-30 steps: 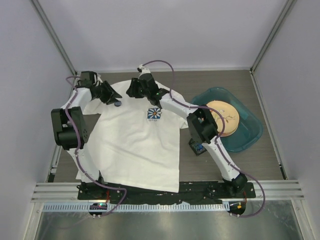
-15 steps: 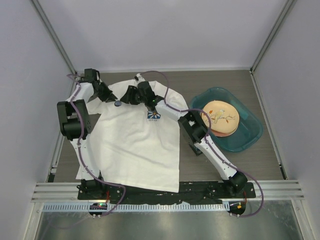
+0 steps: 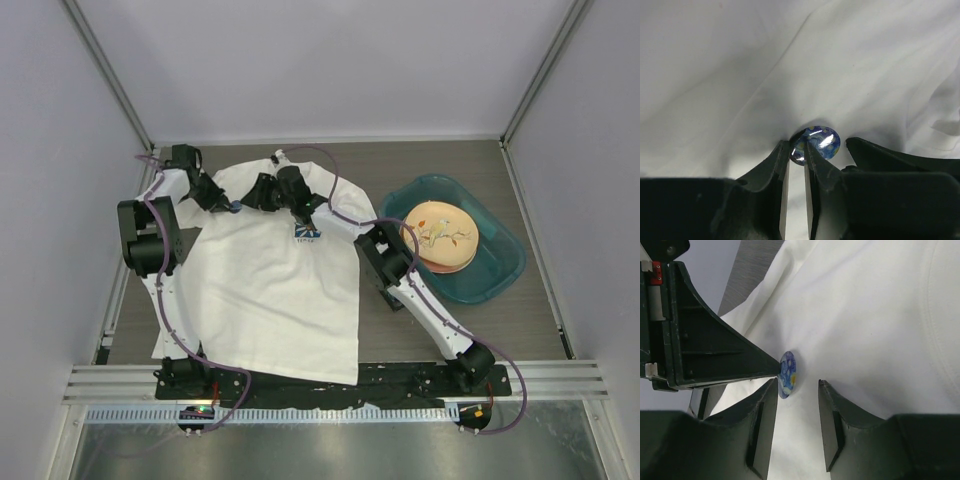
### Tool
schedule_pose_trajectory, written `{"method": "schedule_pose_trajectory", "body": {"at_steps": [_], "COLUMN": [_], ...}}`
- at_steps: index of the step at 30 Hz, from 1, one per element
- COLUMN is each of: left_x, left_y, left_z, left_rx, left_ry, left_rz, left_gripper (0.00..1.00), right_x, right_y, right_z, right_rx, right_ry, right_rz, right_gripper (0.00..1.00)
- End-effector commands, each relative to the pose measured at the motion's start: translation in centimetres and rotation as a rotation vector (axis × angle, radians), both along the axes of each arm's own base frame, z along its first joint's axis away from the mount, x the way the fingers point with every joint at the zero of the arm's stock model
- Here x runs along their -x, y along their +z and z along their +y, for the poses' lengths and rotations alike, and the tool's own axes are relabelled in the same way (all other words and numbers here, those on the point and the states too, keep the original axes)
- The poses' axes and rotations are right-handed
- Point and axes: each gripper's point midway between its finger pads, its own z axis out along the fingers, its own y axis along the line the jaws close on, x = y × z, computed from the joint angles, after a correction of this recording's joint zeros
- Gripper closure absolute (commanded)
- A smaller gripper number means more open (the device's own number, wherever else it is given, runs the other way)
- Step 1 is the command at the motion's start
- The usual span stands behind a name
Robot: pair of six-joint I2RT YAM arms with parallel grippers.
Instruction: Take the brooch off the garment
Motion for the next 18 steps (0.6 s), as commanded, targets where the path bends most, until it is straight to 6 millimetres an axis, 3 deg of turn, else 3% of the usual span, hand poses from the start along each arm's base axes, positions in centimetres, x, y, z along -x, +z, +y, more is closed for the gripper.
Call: {"method": "schedule_pose_trajectory", "body": {"at_steps": [1,9,18], "left_x": [0.3,0.7,0.8], "left_y": [-1.2,-1.3,-1.5], "left_z": [0.5,-0.4,-0.9], "left_rx": [-0.017,0.001,0.019], "left_ry": [0.013,0.002,0.008], "left_rz": [0.022,0.024,0.027], "left_gripper": [0.79,0.79,0.79], "right_x": [-0.6,-0.3,0.7], "right_y": [2.8,1.8,2.0], "right_z": [0.7,1.4,2.5], "right_rx": [-0.062,-0.099,-0.102], "right_ry": [0.0,0.018,0.054], "right_rz": [-0.055,-0.031,-0.063], "right_gripper": [0.56,0.61,0.66]}}
